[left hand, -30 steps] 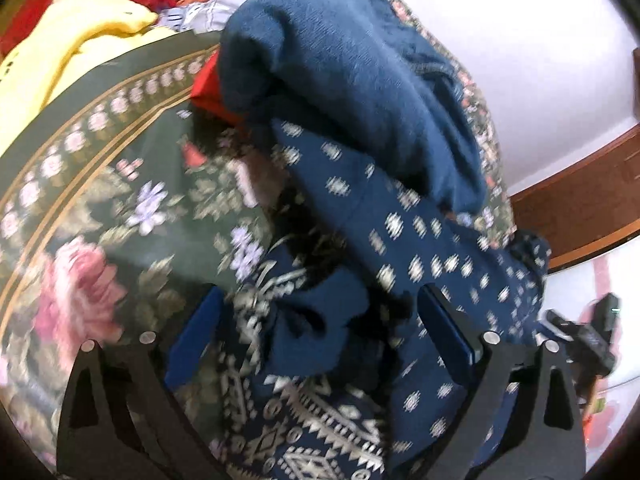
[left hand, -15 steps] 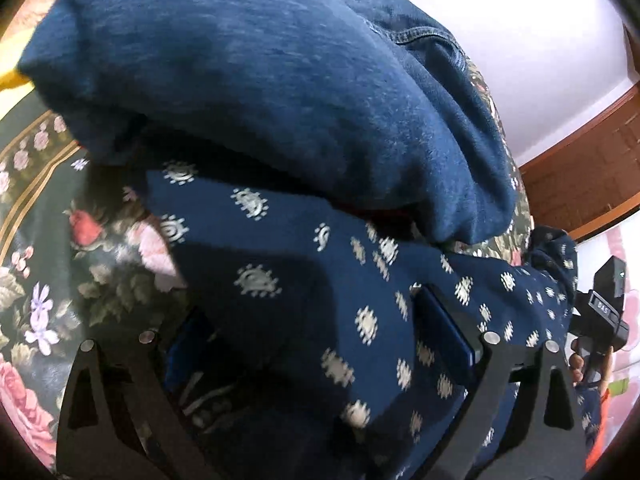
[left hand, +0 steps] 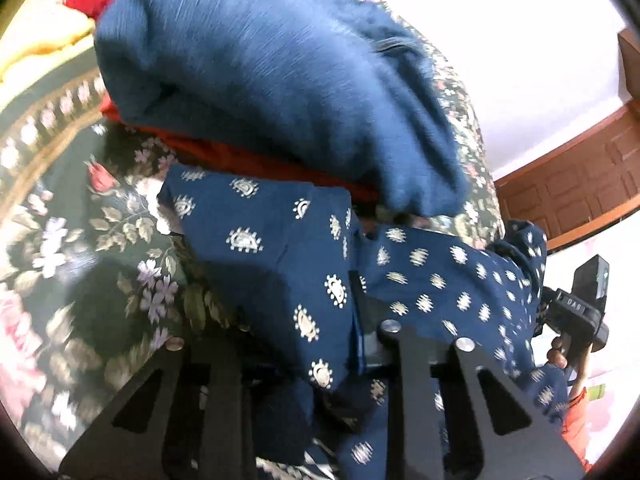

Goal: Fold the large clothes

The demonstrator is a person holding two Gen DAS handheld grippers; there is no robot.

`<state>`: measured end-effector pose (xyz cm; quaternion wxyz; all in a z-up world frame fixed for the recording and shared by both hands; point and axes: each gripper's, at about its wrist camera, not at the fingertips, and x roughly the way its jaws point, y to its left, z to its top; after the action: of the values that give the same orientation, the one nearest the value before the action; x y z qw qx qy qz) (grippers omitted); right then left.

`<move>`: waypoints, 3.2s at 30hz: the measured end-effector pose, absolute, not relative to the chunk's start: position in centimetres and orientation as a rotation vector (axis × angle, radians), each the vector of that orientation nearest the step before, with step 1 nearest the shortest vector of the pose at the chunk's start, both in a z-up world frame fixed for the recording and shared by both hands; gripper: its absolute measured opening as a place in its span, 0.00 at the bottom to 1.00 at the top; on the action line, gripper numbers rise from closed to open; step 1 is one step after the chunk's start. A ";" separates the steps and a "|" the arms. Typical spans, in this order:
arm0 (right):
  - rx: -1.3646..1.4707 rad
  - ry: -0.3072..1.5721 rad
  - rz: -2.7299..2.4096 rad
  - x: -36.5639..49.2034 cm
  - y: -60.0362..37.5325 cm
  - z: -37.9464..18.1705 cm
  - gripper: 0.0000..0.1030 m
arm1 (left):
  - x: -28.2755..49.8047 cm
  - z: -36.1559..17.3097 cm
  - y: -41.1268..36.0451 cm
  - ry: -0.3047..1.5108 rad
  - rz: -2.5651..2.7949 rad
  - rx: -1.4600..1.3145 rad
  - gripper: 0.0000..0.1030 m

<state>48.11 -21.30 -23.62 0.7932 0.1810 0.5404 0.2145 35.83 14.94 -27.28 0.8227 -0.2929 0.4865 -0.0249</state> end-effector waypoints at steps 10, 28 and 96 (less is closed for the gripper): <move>0.367 0.957 0.487 45.1 -23.5 -15.2 0.11 | 32.8 -16.5 10.3 0.888 -0.127 -0.415 0.19; 0.396 0.940 0.309 54.3 -29.6 -16.2 0.11 | 49.0 -15.4 4.4 0.926 -0.211 -0.224 0.19; 0.255 1.251 0.218 27.7 -28.7 -22.6 0.75 | 24.0 -26.6 13.3 1.220 -0.100 -0.350 0.82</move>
<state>27.68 -28.70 -22.60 0.7974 0.1186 0.5828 0.1018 24.05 13.26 -26.56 0.8041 -0.1635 0.5696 -0.0469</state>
